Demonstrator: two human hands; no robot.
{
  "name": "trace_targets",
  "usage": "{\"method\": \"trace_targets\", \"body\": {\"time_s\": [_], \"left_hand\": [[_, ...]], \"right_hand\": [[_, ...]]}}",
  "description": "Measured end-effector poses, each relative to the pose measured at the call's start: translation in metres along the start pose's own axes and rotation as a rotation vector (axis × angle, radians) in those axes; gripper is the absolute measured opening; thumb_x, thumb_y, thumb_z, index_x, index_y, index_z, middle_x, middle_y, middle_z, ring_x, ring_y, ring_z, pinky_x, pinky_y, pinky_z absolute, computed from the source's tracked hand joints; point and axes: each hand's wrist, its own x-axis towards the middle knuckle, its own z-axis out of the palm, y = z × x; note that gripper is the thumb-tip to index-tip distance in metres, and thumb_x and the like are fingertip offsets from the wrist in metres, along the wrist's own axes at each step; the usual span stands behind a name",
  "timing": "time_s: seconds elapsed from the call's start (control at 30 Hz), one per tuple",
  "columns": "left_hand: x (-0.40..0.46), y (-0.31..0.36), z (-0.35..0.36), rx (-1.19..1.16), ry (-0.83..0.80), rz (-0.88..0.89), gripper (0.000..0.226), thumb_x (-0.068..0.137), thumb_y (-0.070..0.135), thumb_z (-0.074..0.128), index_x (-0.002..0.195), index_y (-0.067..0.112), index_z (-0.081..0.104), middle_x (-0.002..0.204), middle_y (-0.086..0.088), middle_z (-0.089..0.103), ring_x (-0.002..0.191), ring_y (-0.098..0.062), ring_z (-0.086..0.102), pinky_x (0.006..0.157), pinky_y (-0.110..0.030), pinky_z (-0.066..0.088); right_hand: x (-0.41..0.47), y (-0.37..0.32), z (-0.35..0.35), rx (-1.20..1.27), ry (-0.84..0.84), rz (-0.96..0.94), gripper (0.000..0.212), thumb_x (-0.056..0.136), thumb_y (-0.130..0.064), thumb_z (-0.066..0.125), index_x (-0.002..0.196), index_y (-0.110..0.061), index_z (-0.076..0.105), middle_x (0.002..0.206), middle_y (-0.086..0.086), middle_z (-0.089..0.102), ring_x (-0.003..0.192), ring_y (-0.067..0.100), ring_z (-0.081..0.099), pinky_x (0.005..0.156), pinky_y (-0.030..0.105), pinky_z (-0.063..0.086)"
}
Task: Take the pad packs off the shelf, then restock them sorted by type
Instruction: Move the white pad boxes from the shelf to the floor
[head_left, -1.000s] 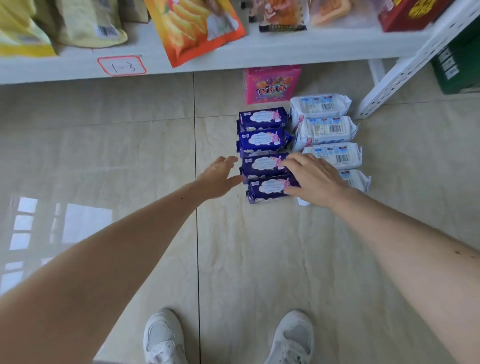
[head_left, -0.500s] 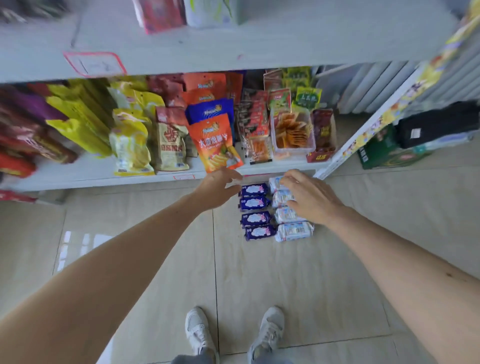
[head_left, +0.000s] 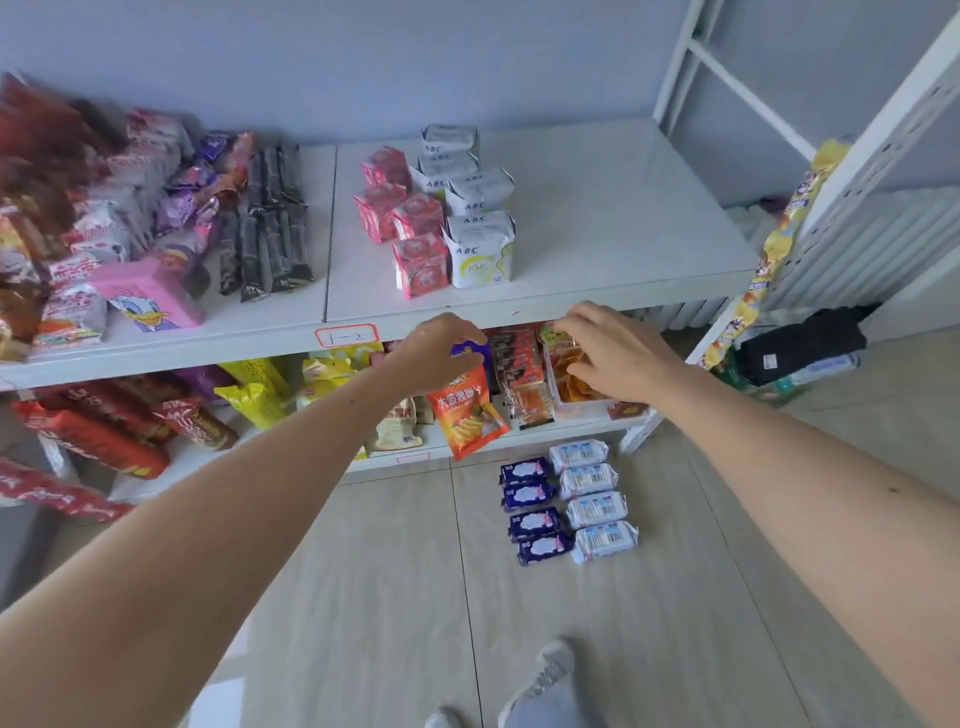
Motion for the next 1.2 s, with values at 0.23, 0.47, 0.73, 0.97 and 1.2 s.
{"method": "trace_targets", "body": {"time_s": [0.23, 0.47, 0.73, 0.97, 1.2], "left_hand": [[0.051, -0.008, -0.064, 0.091, 0.105, 0.029, 0.029, 0.09, 0.022, 0.062, 0.117, 0.015, 0.064, 0.124, -0.003, 0.059, 0.114, -0.019, 0.055, 0.092, -0.024, 0.037], [0.1, -0.015, -0.099, 0.099, 0.181, -0.051, 0.031, 0.088, 0.022, 0.064, 0.119, 0.016, 0.064, 0.128, -0.003, 0.059, 0.114, -0.022, 0.056, 0.096, -0.031, 0.041], [0.132, -0.029, -0.112, 0.133, 0.214, -0.017, 0.028, 0.09, 0.021, 0.061, 0.117, 0.013, 0.065, 0.124, -0.005, 0.062, 0.112, -0.022, 0.056, 0.093, -0.027, 0.039], [0.178, -0.036, -0.118, 0.124, 0.204, -0.047, 0.031, 0.09, 0.023, 0.06, 0.12, 0.015, 0.064, 0.124, -0.004, 0.061, 0.113, -0.022, 0.057, 0.095, -0.026, 0.038], [0.229, -0.039, -0.1, 0.27, 0.108, -0.019, 0.054, 0.091, 0.034, 0.057, 0.142, 0.024, 0.042, 0.151, -0.002, 0.034, 0.138, -0.028, 0.028, 0.111, -0.043, 0.024]], "right_hand": [[0.075, 0.013, -0.032, -0.005, 0.026, 0.003, 0.056, 0.087, -0.035, 0.064, 0.136, -0.018, 0.042, 0.135, 0.002, 0.047, 0.117, 0.024, 0.049, 0.086, 0.041, 0.049], [0.163, 0.028, -0.036, 0.038, -0.061, -0.025, 0.081, 0.077, -0.042, 0.074, 0.144, -0.022, 0.032, 0.144, 0.004, 0.038, 0.123, 0.029, 0.044, 0.089, 0.044, 0.047], [0.23, 0.034, -0.017, 0.049, -0.157, -0.054, 0.085, 0.074, -0.041, 0.076, 0.143, -0.025, 0.03, 0.143, 0.005, 0.038, 0.124, 0.028, 0.043, 0.092, 0.045, 0.045], [0.232, 0.061, -0.022, 0.093, -0.218, -0.087, 0.09, 0.073, -0.04, 0.077, 0.145, -0.03, 0.025, 0.143, 0.0, 0.037, 0.129, 0.023, 0.038, 0.095, 0.039, 0.04], [0.211, 0.115, -0.029, 0.096, -0.284, -0.023, 0.089, 0.066, -0.042, 0.08, 0.139, -0.035, 0.03, 0.13, -0.006, 0.043, 0.118, 0.017, 0.044, 0.078, 0.031, 0.037]]}}
